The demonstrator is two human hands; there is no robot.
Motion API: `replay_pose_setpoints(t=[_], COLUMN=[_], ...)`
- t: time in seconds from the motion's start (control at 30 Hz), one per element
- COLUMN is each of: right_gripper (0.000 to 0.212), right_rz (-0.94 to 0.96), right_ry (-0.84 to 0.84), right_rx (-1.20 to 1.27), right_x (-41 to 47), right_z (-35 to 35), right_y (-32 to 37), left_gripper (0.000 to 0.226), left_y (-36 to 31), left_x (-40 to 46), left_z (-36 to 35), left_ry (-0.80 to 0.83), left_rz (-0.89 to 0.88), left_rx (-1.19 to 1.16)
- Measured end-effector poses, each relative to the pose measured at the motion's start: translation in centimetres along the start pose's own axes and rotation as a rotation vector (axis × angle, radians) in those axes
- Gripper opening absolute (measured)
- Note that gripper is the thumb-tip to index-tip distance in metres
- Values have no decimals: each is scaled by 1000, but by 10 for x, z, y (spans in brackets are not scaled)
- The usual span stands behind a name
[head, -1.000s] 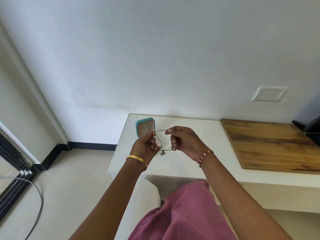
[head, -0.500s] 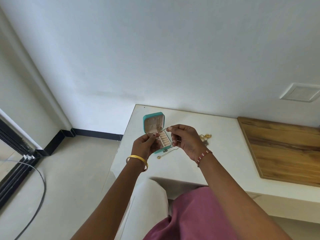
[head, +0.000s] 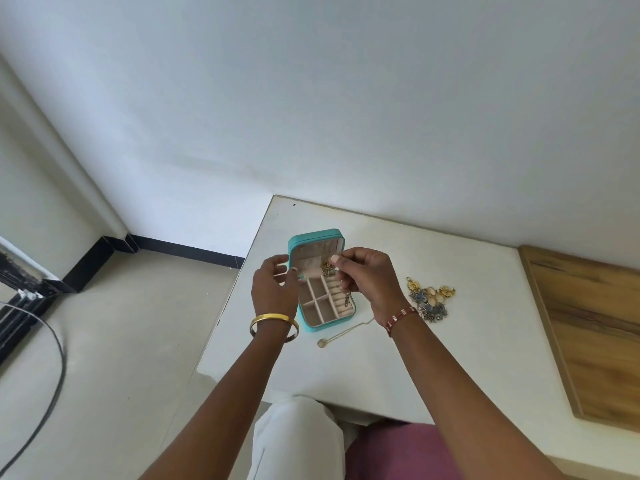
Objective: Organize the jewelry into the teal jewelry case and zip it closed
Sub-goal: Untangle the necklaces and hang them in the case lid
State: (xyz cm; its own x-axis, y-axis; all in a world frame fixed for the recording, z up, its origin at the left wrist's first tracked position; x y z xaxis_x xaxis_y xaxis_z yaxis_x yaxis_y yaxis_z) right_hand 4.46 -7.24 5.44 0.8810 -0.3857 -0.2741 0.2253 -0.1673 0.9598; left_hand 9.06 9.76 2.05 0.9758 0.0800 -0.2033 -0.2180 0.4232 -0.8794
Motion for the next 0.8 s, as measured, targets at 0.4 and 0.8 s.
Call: replay_pose_setpoints(t=[0.4,0.8], right_gripper=[13,16], right_rz=[148,208], right_ry=[-102,-370], right_rx=[-213,-141], right_x=[61,65], right_z=[-31,-19], right_y=[-18,-26], left_gripper=[40,43], left_y=[3,8], left_x=[50,52], left_z=[-32,-29], left_ry=[55,30], left_rz=[-127,-83], left_rx=[141,119])
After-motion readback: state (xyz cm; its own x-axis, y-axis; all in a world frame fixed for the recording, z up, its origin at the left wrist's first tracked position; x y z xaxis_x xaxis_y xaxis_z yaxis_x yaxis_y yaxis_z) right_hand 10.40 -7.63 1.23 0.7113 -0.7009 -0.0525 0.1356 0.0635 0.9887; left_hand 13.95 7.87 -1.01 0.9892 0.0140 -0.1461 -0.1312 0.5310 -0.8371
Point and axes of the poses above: each hand's wrist, its own x-axis towards the middle knuckle, its own z-axis out of the back of the hand, y = z × x, the point moved 10 cm from there along x, towards the middle knuckle, and after that the axes turned 10 degrees about x, right-handed, at the moved point
